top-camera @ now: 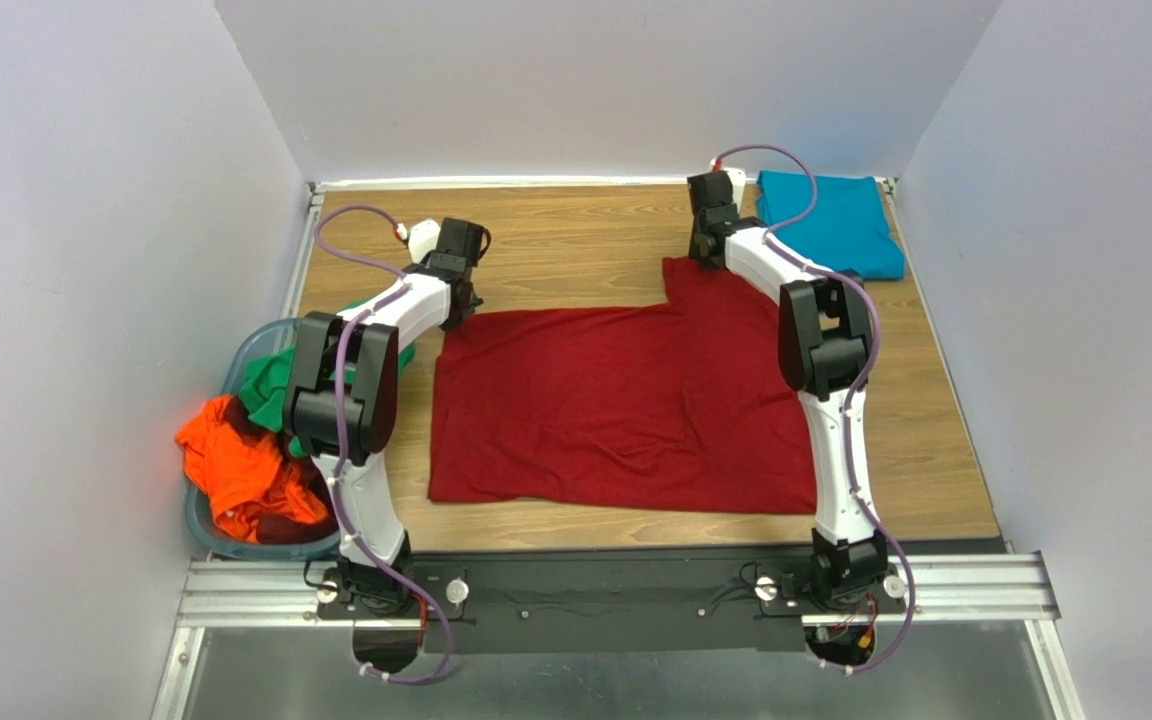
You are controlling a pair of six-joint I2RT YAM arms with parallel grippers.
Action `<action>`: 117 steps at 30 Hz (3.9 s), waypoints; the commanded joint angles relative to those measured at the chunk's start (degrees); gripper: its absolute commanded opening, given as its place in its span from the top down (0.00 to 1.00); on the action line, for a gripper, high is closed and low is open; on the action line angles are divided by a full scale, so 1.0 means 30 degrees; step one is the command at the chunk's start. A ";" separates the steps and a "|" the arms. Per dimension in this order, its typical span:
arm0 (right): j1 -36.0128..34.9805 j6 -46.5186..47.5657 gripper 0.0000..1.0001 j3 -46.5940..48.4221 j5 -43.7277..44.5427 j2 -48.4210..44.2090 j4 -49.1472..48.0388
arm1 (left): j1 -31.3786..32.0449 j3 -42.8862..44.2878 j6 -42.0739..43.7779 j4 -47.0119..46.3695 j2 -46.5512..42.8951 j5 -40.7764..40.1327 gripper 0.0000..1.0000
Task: Fold and stack the t-shirts
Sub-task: Fold the tshirt
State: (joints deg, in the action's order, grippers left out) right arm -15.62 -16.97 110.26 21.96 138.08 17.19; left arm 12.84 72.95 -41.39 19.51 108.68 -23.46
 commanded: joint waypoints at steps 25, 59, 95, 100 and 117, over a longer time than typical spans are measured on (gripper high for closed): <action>-0.1181 -0.1137 0.99 -1.2341 -0.0052 -1.2821 0.0920 | 0.1110 -0.3803 -0.0999 -0.1286 -0.4175 0.0321 1.00; -0.2324 -0.1989 0.99 -1.8794 -0.3213 -2.5226 0.7013 | 0.1784 -1.1102 -0.2552 -0.2196 -1.2936 0.0321 1.00; -0.2382 -0.7354 0.00 -2.3189 -0.7230 -2.8801 1.1995 | 0.2106 -1.2892 -0.4837 0.2199 -1.6039 0.0672 0.25; -0.2382 -0.6445 0.00 -2.1494 -0.7199 -2.7925 1.1177 | 0.2368 -1.2305 -0.4019 0.0973 -1.7331 0.1784 0.14; -0.7245 -0.8257 0.00 -2.1371 -0.4127 -2.3031 0.8071 | 0.5153 -1.1071 -0.2202 -0.4500 -1.1708 0.4360 0.06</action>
State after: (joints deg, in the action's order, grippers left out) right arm -33.74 -36.29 46.61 2.11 67.53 43.16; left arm 28.25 41.85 -50.22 13.72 71.31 -15.31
